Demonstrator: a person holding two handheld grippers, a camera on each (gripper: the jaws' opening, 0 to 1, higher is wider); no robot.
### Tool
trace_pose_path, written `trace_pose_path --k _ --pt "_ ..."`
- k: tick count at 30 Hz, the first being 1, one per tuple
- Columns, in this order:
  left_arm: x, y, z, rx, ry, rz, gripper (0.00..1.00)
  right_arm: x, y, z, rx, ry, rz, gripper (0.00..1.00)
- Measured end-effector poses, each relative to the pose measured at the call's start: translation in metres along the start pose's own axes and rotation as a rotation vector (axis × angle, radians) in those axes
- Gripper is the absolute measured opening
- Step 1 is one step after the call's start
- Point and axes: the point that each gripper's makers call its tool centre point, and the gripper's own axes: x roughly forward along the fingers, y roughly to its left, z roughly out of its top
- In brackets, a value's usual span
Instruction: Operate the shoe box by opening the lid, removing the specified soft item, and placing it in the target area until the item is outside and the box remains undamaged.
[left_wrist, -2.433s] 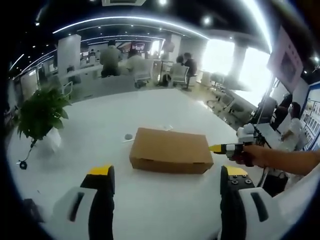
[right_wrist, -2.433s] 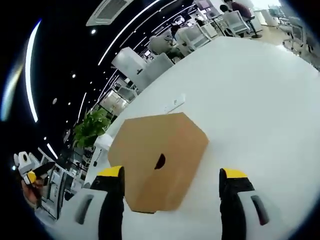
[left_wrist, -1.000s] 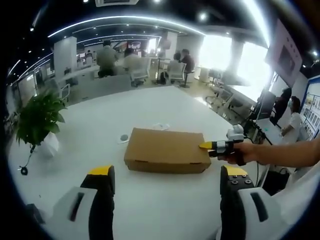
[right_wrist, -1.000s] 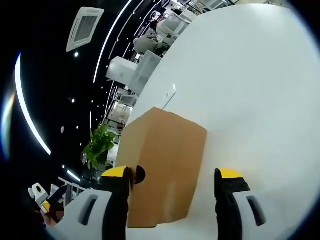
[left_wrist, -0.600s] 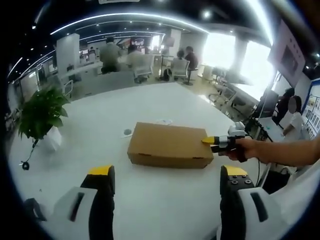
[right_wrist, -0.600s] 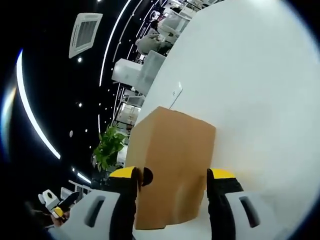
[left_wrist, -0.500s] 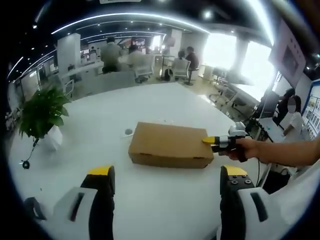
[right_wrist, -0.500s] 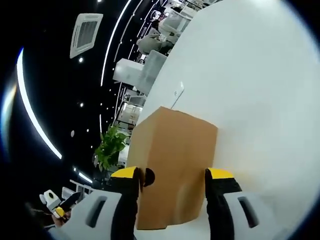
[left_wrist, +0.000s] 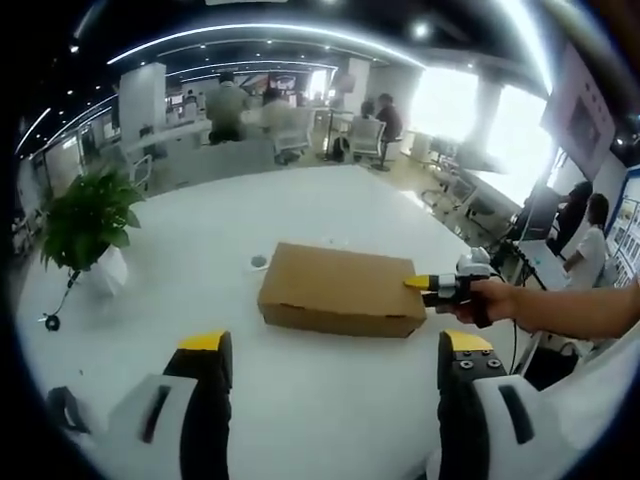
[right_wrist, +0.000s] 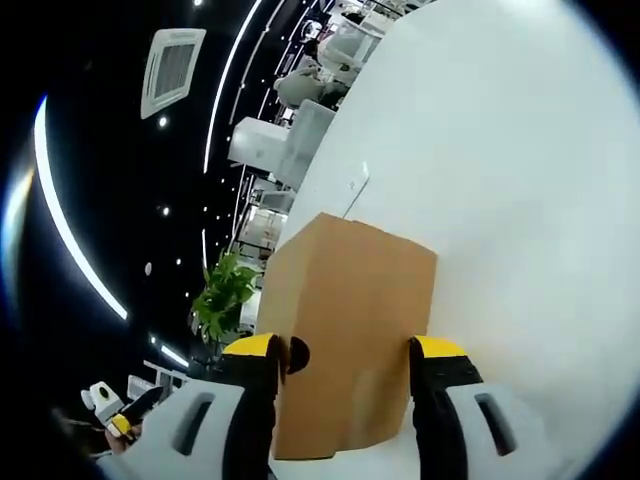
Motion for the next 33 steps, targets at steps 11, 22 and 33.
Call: trace_pose_path --k 11,22,33 --pt "-0.001 0.000 -0.023 -0.034 0.045 -0.020 0.84 -0.005 0.009 -0.002 -0.003 -0.016 -0.038 0.48" --pt "-0.001 -0.003 -0.020 -0.040 0.020 -0.035 0.82 -0.008 0.004 0.008 0.005 -0.042 -0.058 0.41" --pt "0.005 -0.006 -0.023 -0.065 0.019 -0.062 0.82 -0.011 0.003 0.017 0.042 -0.061 -0.036 0.28"
